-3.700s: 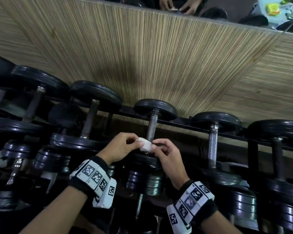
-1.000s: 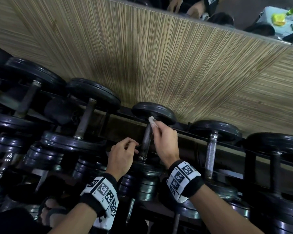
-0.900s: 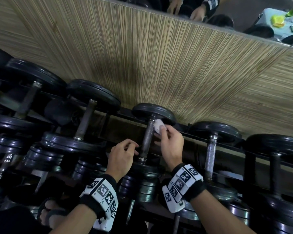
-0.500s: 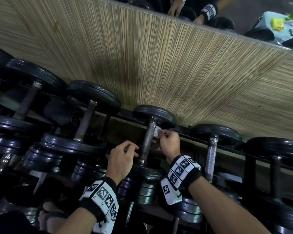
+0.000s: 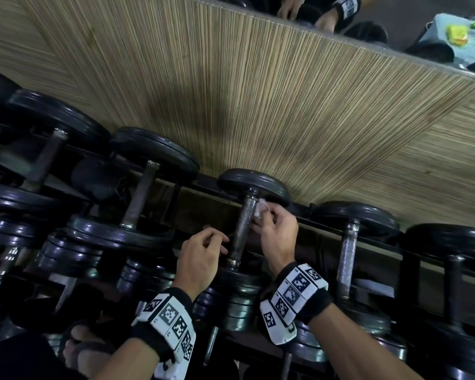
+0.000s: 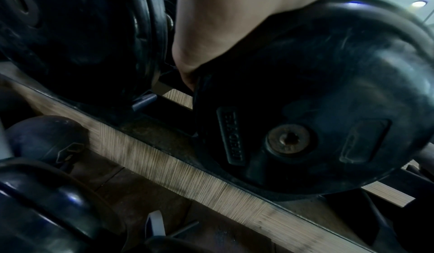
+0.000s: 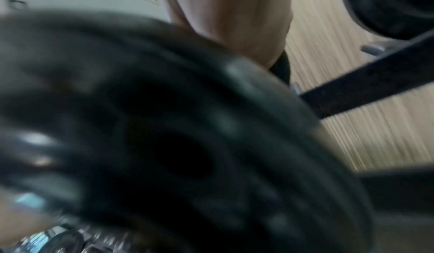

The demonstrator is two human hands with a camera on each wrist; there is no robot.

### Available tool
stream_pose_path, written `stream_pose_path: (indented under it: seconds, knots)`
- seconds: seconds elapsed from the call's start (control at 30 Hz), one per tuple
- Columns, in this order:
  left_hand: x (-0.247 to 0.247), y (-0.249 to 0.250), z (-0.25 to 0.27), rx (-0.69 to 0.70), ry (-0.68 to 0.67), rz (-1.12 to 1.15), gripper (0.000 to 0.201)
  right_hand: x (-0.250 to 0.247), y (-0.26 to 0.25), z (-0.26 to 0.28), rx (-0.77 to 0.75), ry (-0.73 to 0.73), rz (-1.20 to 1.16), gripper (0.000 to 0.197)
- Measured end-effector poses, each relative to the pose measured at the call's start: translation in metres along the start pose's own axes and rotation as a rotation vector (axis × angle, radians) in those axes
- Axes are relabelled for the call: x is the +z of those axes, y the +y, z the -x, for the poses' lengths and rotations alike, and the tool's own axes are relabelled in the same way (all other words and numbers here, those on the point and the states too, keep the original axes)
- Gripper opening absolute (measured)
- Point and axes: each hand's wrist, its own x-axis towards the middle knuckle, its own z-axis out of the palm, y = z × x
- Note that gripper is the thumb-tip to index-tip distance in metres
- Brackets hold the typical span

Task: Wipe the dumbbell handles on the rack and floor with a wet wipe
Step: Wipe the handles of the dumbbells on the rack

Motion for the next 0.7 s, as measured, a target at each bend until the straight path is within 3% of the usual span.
stream_pose_path:
  seconds: [0.27,0.4,0.53,0.63,0.7]
  knots:
    - [0.000,0.003,0.002,0.006,-0.007,-0.051,0.031,0.003,-0.005,0.005,-0.259,-0.063,0.413,0.022]
    - [-0.002,0.005,-0.004,-0.019,-0.027,-0.101,0.015,0.011,-0.016,0.028,-0.283,-0.259,0.497,0.025]
    - [-0.017,0.018,-0.016,0.001,-0.276,0.147,0.055,0.005,-0.015,0.043,-0.180,-0.298,0.275,0.022]
    - [-0.030,0.032,-0.028,0.061,-0.530,0.111,0.034,-0.007,-0.010,0.051,-0.147,-0.282,0.144,0.019]
    - [-0.034,0.037,-0.036,0.098,-0.575,0.052,0.017,-0.008,-0.008,0.056,-0.117,-0.219,0.075,0.017]
